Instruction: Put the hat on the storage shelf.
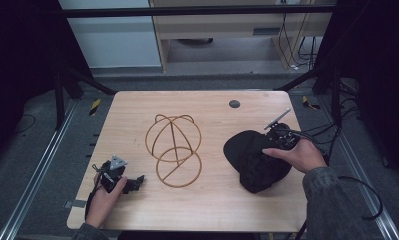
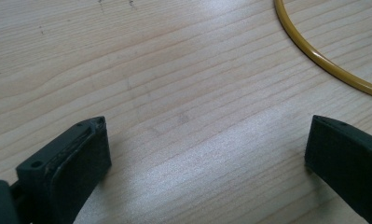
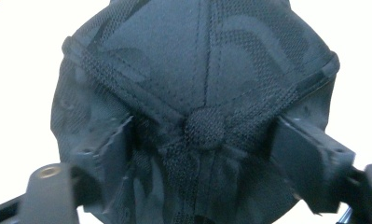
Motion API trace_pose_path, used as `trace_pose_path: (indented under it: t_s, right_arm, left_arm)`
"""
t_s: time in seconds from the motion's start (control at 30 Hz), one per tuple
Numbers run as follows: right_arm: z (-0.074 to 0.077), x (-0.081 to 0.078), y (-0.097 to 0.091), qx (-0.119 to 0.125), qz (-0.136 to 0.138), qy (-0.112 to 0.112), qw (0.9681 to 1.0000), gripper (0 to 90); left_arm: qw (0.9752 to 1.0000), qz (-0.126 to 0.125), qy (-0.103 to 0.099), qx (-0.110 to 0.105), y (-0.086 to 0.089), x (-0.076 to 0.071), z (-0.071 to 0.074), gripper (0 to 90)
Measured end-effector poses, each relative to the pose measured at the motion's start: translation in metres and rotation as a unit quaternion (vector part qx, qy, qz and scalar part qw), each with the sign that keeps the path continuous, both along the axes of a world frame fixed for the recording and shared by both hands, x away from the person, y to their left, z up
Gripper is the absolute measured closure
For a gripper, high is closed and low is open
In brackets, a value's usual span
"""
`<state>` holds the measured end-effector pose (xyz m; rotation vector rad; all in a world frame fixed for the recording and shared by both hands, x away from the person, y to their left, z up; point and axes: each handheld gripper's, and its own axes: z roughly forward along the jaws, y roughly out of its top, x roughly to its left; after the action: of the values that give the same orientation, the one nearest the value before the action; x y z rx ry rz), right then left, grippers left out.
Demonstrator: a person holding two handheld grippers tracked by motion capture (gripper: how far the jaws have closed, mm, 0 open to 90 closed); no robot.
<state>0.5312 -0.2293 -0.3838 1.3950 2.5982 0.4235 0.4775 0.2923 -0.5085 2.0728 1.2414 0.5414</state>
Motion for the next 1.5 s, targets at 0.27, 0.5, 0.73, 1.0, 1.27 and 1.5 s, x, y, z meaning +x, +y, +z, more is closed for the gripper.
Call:
trace_pose_path:
  t_s: [0.27, 0.5, 0.73, 1.0, 1.27, 1.5]
  right_arm:
    - [-0.001, -0.003, -0.006, 0.007, 0.001, 0.008, 0.9999, 44.3]
    - [0.0, -0.004, -0.01, 0.016, 0.006, 0.005, 0.9998, 65.2]
    - [0.003, -0.005, -0.011, 0.015, 0.017, -0.005, 0.9997, 76.8]
    - [0.013, -0.004, -0.011, 0.012, 0.023, -0.018, 0.9995, 85.0]
    - [0.028, -0.007, -0.009, 0.016, 0.033, -0.015, 0.9992, 85.7]
    - [0.053, -0.014, -0.009, 0.024, 0.047, -0.032, 0.9981, 86.0]
  left_arm:
    - [1.0, -0.003, 0.0, 0.0, -0.001, 0.0, 0.0, 0.0]
    - [1.0, -0.004, 0.0, 0.0, -0.001, 0.0, 0.0, 0.0]
    - [1.0, -0.004, 0.0, 0.0, -0.001, 0.0, 0.0, 0.0]
    - [1.0, -0.004, -0.001, 0.0, -0.001, 0.0, 0.0, 0.0]
    - [1.0, -0.005, -0.001, 0.001, -0.001, 0.0, 0.0, 0.0]
    - [1.0, -0.005, -0.001, 0.001, -0.001, 0.0, 0.0, 0.0]
